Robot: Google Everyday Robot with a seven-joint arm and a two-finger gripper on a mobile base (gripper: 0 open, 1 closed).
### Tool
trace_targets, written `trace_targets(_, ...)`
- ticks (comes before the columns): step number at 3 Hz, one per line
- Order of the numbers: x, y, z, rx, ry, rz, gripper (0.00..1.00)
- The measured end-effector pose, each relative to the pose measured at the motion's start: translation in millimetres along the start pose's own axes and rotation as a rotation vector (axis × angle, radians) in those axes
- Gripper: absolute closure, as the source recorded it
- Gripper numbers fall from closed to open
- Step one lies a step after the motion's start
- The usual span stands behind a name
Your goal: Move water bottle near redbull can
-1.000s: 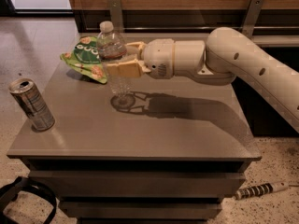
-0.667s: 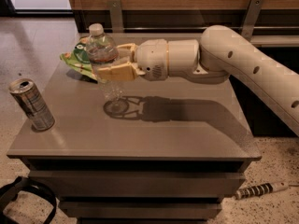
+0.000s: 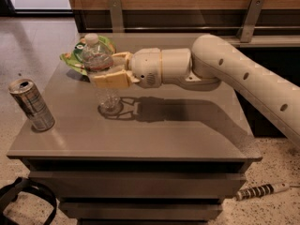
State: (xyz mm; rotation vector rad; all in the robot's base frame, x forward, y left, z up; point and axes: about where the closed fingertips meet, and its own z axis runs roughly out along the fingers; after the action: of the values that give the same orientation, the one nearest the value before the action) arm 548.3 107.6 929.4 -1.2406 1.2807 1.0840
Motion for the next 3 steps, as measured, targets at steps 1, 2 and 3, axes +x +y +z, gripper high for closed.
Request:
trace_targets(1,15,9,15,-0.012,-0.005,0.021,1.0)
trace_targets(2,21,21,33,-0.037,-0.005,0.016,1.0)
trace_targets(3,18,32,52,-0.065,0.013,-0.018,1.0)
